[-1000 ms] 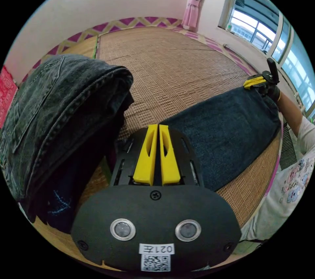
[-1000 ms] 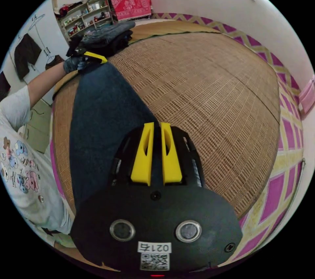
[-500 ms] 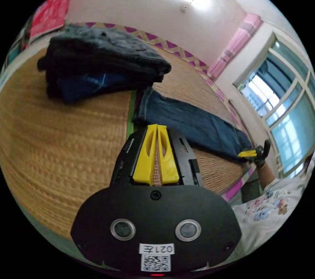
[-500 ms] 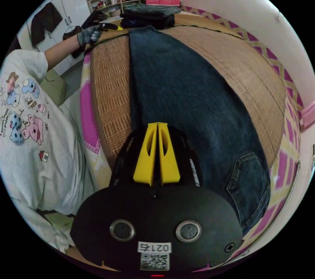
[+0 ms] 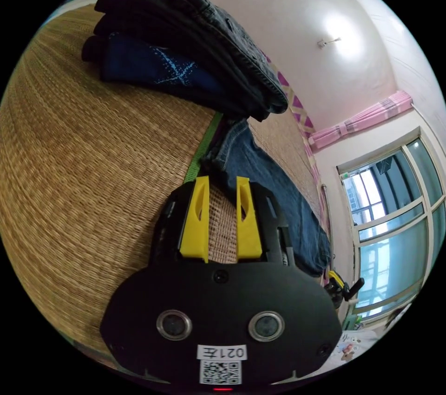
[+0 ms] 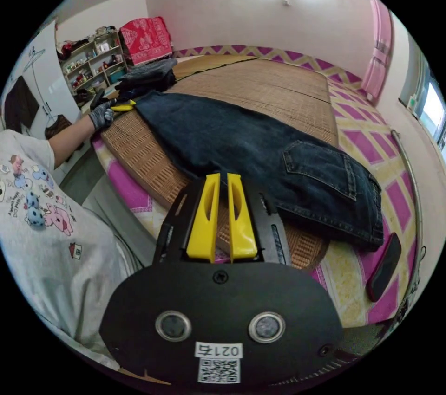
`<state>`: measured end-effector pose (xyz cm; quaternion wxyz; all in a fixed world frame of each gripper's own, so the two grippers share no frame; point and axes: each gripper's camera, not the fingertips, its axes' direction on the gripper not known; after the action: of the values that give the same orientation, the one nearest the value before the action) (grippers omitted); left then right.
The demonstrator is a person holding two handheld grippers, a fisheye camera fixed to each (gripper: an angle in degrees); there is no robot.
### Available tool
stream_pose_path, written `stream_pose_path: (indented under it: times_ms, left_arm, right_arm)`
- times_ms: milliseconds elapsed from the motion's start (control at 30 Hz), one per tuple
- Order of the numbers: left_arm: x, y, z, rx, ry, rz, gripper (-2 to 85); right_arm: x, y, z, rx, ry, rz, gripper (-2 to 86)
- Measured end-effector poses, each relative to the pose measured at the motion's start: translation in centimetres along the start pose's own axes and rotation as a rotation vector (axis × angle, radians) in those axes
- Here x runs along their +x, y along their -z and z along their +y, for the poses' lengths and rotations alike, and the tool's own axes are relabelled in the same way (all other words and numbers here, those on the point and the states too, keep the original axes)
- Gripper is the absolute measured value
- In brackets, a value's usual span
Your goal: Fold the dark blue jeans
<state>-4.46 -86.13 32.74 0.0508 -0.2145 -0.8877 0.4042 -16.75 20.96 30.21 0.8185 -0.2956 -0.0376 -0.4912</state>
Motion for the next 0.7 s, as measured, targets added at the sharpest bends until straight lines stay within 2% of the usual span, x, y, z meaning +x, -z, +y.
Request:
stream_pose_path:
  times_ms: [133, 333, 400, 467, 700]
  left_arm:
    - [-1.0, 0.2, 0.2, 0.019, -0.023, -0.007, 6.9]
    - [-2.1, 0.2, 0.4, 0.029, -0.023, 0.004, 6.3]
    - [-2.4, 0.1, 0.6, 0.030, -0.021, 0.006, 6.2]
    - [-2.6, 0.0, 0.7, 0.029, -0.018, 0.006, 6.0]
    - [-3.3, -0.7, 1.9, 0.031, 0.000, 0.020, 5.2]
  right_arm:
    - [-2.1, 0.3, 1.8, -0.015, 0.013, 0.099, 6.8]
    - [-4.6, -1.1, 0.6, -0.024, -0.033, 0.108, 9.8]
    - [-5.2, -0.9, 0.3, 0.005, -0.075, 0.157, 7.3]
    - [-5.7, -2.1, 0.0, -0.070, -0.114, 0.273, 4.5]
    - [-8.8, -0.5, 3.7, -0.071, -0.077, 0.372, 1.6]
